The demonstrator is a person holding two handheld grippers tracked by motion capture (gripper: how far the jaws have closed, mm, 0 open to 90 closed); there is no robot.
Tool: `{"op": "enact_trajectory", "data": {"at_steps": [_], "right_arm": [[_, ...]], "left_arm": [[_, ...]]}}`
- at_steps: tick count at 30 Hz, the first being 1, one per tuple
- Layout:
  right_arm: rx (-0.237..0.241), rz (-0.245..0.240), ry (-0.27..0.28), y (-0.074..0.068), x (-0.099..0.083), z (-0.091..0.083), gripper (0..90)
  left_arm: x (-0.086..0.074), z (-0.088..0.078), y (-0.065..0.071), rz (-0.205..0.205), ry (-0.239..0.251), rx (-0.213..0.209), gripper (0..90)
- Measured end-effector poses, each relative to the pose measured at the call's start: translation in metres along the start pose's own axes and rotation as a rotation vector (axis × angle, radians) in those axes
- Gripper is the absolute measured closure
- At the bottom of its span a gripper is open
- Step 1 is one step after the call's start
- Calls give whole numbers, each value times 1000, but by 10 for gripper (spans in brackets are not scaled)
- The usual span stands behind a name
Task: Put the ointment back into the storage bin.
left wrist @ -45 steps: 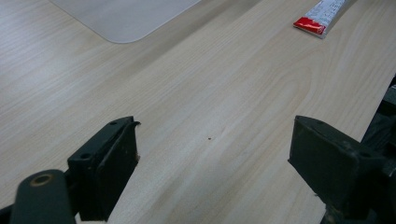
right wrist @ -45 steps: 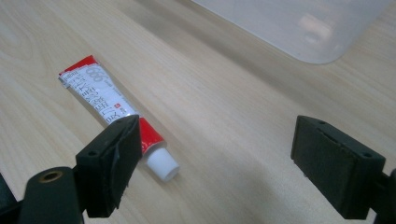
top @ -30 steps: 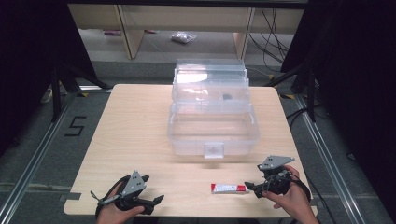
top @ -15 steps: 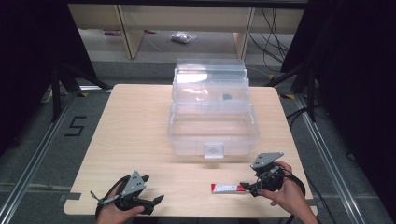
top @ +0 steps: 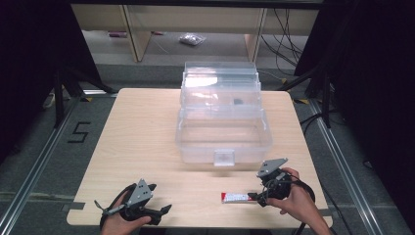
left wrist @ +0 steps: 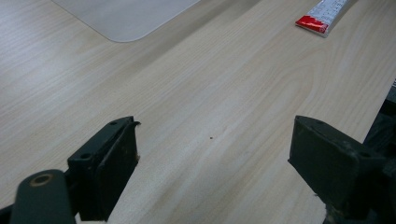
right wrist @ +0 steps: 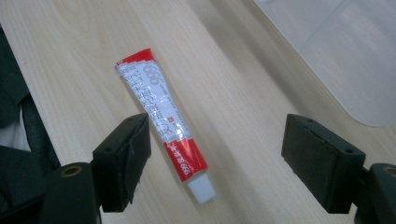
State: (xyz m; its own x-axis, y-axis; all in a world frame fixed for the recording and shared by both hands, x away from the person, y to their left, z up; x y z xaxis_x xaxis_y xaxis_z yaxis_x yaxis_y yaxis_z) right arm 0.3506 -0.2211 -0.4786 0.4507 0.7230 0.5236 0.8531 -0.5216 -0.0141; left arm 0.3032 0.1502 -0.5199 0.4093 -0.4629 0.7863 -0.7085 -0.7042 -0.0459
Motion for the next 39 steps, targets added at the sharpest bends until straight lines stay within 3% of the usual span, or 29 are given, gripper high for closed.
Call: {"op": "enact_trajectory", "data": {"at_steps": [2, 3, 4, 5, 6, 7, 10, 11, 13, 16, 17, 22, 23, 29, 33, 36, 37, 39], "right_arm": [[6, -4, -20, -3, 2, 0, 271], [21, -45, -34, -4, 5, 1, 276], [21, -45, -34, -4, 5, 1, 276], [36, -77, -57, -4, 6, 1, 283], [38, -86, -68, -5, 8, 2, 295], [44, -105, -82, -6, 10, 2, 308], [60, -116, -129, -9, 14, 5, 334], [76, -147, -152, -10, 16, 9, 368], [77, -159, -181, -13, 17, 12, 392], [85, -168, -207, -15, 18, 16, 417], [95, -193, -209, -15, 19, 18, 421], [111, -198, -272, -17, 20, 25, 472], [113, -225, -276, -17, 21, 27, 480], [106, -280, -323, -19, 23, 34, 535], [96, -283, -374, -21, 25, 39, 577], [96, -254, -396, -23, 25, 40, 591], [106, -283, -397, -21, 27, 43, 600], [108, -289, -399, -20, 27, 44, 606]], "left_arm": [[0, -1, 0, 2, -8, -10, 149], [0, -1, 1, -1, -2, -11, 150], [0, -1, 1, 0, -4, -16, 150], [0, -1, 0, 5, -9, -9, 149], [1, 1, 2, -21, 11, -19, 150], [1, 0, 1, -19, 11, -20, 150], [1, 0, 1, -19, 12, -19, 149], [1, 0, 1, -19, 22, -4, 149], [1, 0, 1, -19, 22, -4, 150], [1, 1, 1, -18, 22, -4, 149], [1, 0, 1, -18, 22, -5, 150], [1, 1, 1, -20, 22, -7, 150], [1, 1, 1, -18, 21, -5, 150], [1, 1, 1, -20, 27, -8, 150], [1, 1, 1, -20, 26, -7, 149], [1, 1, 1, -20, 28, -9, 149], [1, 1, 1, -19, 26, -10, 149], [1, 1, 1, -19, 27, -9, 150]]}}
Point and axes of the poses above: each handheld gripper's, and its own axes: z roughly forward along the jaws, x roughly out of its top, y roughly to its right, the point moved 4 cm from there along z, roughly forward along the jaws, and after that the axes turned 4 degrees about x, right-handed, at the moved point
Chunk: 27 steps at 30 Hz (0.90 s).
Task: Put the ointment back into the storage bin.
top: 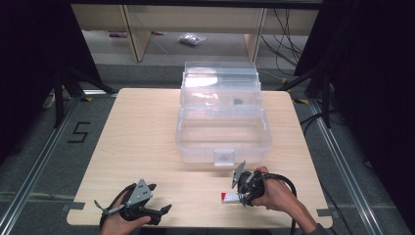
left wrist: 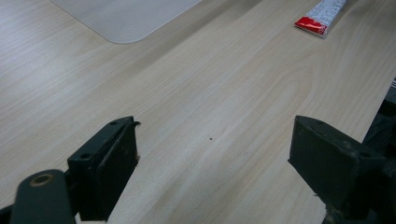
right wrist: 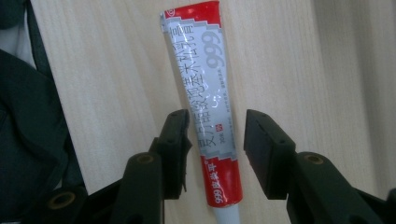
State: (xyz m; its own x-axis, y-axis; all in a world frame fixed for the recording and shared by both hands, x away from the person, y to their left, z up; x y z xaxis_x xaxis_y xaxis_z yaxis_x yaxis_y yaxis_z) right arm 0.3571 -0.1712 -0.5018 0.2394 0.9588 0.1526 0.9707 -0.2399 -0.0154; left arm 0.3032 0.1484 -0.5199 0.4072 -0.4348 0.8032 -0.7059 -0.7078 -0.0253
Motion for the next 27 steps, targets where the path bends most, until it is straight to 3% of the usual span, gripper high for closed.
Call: {"op": "enact_trajectory", "data": {"at_steps": [1, 3, 4, 7, 9, 10, 13, 16, 18, 20, 21, 22, 24, 25, 27], "right_arm": [[-4, 18, -14, -1, 0, 0, 610], [1, -19, -8, 2, 1, 2, 614], [4, -15, -14, 1, 1, 2, 618], [9, 0, -26, 1, 1, 4, 628], [7, -23, -37, 2, 2, 5, 639], [11, 5, -46, 0, 2, 5, 643], [7, -40, -45, 3, 3, 8, 656], [11, -4, -66, 0, 3, 8, 666], [19, -21, -74, 1, 3, 10, 671], [18, -5, -87, 0, 3, 9, 672], [14, -42, -84, 2, 4, 10, 674], [19, -32, -85, 2, 3, 11, 676], [21, -57, -91, 3, 4, 12, 692], [23, -4, -110, -1, 4, 10, 699], [26, -18, -114, -1, 4, 11, 702]], "left_arm": [[0, 0, 0, -1, 1, 0, 149], [0, 1, 1, -14, 11, -3, 150], [0, 1, 1, -19, 11, -3, 149], [0, 0, 0, 0, 2, 0, 149], [0, 0, 0, -1, 3, 2, 150], [0, 0, 0, -7, 7, -1, 150], [0, 0, 1, -20, 11, -4, 149], [0, 0, 0, -3, 4, 2, 150], [0, 1, 1, -15, 12, -2, 149], [0, 0, 0, -7, 7, -1, 149], [0, 0, 0, -8, 8, -1, 149], [0, 0, 0, -7, 7, 0, 150], [0, 0, 0, -7, 7, -2, 149], [0, 0, 0, -5, 2, -7, 149], [0, 0, 0, -5, 1, -7, 150]]}}
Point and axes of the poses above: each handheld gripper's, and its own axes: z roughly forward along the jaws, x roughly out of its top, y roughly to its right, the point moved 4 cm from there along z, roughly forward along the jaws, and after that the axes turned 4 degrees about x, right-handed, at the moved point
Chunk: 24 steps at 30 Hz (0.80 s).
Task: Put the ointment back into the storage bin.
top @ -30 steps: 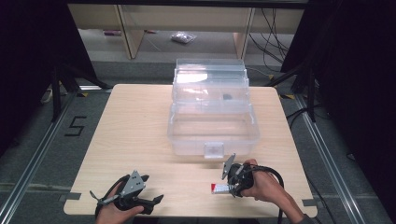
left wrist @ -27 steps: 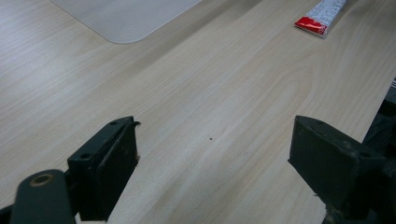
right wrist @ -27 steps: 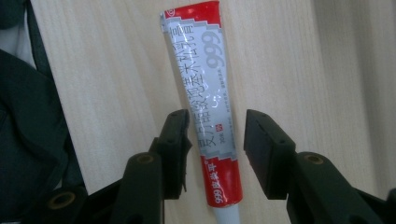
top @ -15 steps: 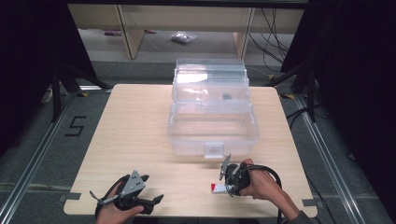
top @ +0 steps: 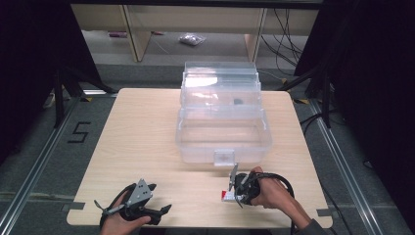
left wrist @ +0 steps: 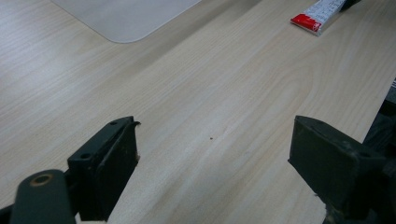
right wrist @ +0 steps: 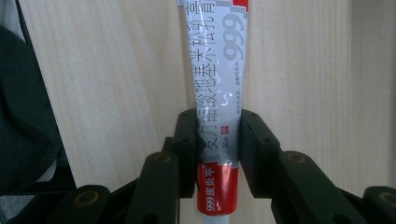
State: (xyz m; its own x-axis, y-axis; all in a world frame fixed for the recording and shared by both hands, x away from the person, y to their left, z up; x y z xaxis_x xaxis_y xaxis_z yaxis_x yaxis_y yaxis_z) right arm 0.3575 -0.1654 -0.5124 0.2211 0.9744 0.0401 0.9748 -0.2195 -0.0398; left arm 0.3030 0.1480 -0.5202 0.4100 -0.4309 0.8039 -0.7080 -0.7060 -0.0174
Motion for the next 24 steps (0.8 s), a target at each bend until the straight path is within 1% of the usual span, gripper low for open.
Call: {"op": "enact_trajectory", "data": {"at_steps": [1, 2, 4, 5, 6, 7, 8, 9, 10, 11, 12, 13, 14, 15, 16, 17, 18, 19, 21, 22, 23, 24], "right_arm": [[-1, -15, -3, 0, 1, 0, 704], [10, 11, -4, -2, 1, 0, 705], [10, -8, 1, -1, 1, 1, 706], [5, -20, 7, -1, 1, 0, 707], [5, -20, 7, -1, 1, 0, 707], [1, 2, 12, -2, 1, -1, 707], [-5, -52, 17, 1, 1, -3, 707], [-25, -39, 9, 0, 1, -5, 707], [-23, -19, 5, -2, 1, -10, 707], [-25, -25, 11, -3, 1, -11, 707], [-34, -23, 5, -3, 1, -13, 708], [-33, -32, 11, -3, 1, -18, 708], [-33, -32, 11, -3, 1, -18, 708], [-36, -60, 20, -1, 2, -19, 708], [-38, -40, 15, -1, 1, -22, 707], [-40, -63, 23, 1, 1, -24, 708], [-48, -19, 26, -1, 1, -29, 708], [-50, -63, 33, 1, 2, -33, 708], [-55, -57, 44, 1, 2, -36, 708], [-52, -68, 51, 2, 2, -39, 708], [-46, -52, 44, 1, 2, -42, 708], [-53, -56, 50, 1, 2, -44, 708]], "left_arm": [[0, 0, -1, 5, -1, 5, 150], [0, 0, 0, 0, 5, 5, 150], [0, 0, 0, -11, 10, 6, 150], [0, -1, -1, 6, -9, 7, 149], [0, -1, -1, 6, -9, 7, 150], [0, -1, -1, 1, -7, 8, 150], [0, 0, 0, -15, 1, 7, 150], [0, -1, -1, -1, -7, 4, 150], [0, -1, -1, 7, -9, 7, 150], [-1, -2, -3, 29, -26, 12, 150], [0, -1, -2, 17, -14, 12, 149], [0, -2, -2, 16, -17, 6, 150], [0, -2, -2, 11, -16, 8, 150], [0, -2, -2, 10, -14, 8, 150], [0, -2, -2, 14, -18, 7, 150], [0, -2, -2, 9, -15, 7, 149], [0, -2, -2, 16, -17, 7, 150], [0, -2, -2, 14, -16, 7, 150], [0, -2, -2, 14, -16, 6, 149], [0, -2, -2, 13, -15, 6, 149], [0, -2, -2, 13, -14, 6, 149], [0, -2, -2, 12, -13, 6, 149]]}}
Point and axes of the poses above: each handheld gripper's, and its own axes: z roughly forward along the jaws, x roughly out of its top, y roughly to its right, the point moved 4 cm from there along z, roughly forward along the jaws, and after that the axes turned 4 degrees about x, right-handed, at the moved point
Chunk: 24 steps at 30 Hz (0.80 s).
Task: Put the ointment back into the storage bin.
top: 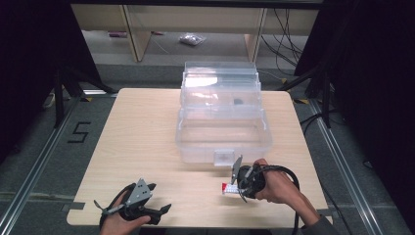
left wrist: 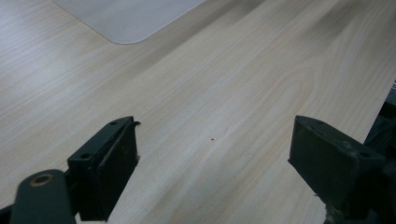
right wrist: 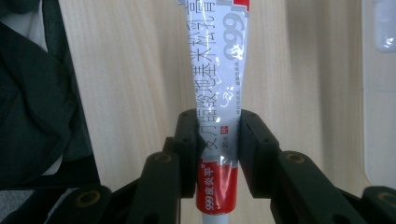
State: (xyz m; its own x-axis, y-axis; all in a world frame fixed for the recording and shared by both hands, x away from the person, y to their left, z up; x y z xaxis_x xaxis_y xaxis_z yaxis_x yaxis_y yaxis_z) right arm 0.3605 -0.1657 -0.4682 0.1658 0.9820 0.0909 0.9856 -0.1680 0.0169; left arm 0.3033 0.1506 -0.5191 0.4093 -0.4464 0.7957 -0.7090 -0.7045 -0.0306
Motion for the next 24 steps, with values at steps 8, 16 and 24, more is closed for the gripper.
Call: {"op": "enact_trajectory", "data": {"at_steps": [8, 16, 24], "right_arm": [[-3, 16, 33, 8, -2, -23, 708], [-11, 34, 44, 17, -2, -43, 707], [-23, 6, 70, 32, 3, -62, 708]], "left_arm": [[0, 2, 1, -27, 14, 0, 150], [0, 2, 1, -25, 14, 0, 150], [0, 1, 1, -19, 11, 1, 150]]}}
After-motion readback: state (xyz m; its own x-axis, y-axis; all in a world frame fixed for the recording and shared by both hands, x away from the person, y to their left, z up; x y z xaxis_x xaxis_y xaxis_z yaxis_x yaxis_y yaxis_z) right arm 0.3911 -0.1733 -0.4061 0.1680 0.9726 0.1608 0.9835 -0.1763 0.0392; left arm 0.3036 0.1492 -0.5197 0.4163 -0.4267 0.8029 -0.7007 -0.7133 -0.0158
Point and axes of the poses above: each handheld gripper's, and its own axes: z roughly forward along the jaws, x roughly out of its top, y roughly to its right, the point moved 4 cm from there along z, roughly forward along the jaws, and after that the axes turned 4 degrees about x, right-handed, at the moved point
